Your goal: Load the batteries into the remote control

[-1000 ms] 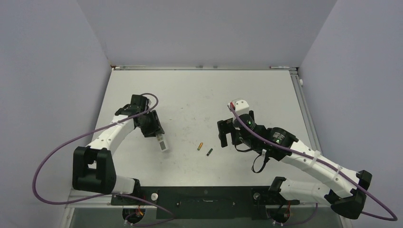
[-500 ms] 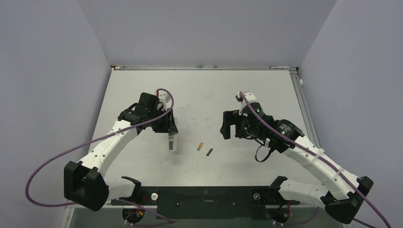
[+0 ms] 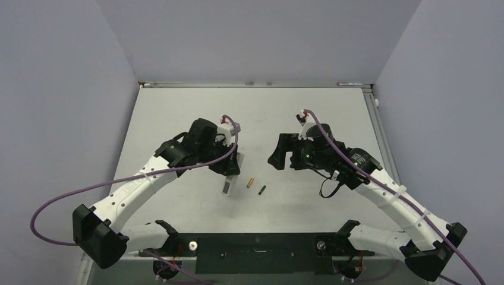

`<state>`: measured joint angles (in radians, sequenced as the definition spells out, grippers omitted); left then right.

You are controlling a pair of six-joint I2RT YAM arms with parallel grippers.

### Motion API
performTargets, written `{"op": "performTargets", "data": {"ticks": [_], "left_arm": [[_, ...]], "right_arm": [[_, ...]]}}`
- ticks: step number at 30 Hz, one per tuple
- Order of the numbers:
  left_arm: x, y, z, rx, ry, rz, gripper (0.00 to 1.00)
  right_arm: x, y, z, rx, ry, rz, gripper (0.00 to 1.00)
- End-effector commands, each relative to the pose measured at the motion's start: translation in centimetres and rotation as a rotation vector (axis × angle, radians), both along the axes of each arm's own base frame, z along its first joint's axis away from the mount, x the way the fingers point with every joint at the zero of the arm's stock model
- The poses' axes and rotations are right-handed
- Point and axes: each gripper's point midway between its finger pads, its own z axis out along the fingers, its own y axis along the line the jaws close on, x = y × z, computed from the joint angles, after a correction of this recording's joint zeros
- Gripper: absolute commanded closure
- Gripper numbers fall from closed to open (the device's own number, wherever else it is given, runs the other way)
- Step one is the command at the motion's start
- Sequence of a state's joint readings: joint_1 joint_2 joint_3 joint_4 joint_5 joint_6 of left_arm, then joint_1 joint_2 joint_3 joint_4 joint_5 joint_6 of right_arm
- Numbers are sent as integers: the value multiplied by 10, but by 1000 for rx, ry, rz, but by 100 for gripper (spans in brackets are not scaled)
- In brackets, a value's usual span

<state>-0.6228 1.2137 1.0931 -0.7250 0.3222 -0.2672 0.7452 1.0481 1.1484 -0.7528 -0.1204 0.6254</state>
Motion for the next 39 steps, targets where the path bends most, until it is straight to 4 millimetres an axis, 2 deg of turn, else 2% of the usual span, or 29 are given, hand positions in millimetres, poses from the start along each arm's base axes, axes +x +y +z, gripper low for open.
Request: {"op": "performTargets", "data": {"ticks": [1,5,12,16,21,28,39], "left_arm": [[-6,-16,38,-72,-110,-83,100],[-16,-27,44,-95,-122,-131,100],[-54,-57,63,-241,-55,-307,100],[-68,-63,76,-295,-50,-368,100],[-78,-67,82,-312,-45,-406,100],[-83,-76,79,-291,-46,-418,100],[-77,-86,70,-198,-73,-399,100]], "right_arm": [[2,14,29,165,-16,-12,16],[0,19,34,242,8,-21,18],[-6,26,47,323,-43,44,20],[-11,28,48,325,-49,83,21],[-16,33,49,355,-23,109,25],[-24,41,45,392,28,147,27],[-34,50,31,420,129,178,33]]}}
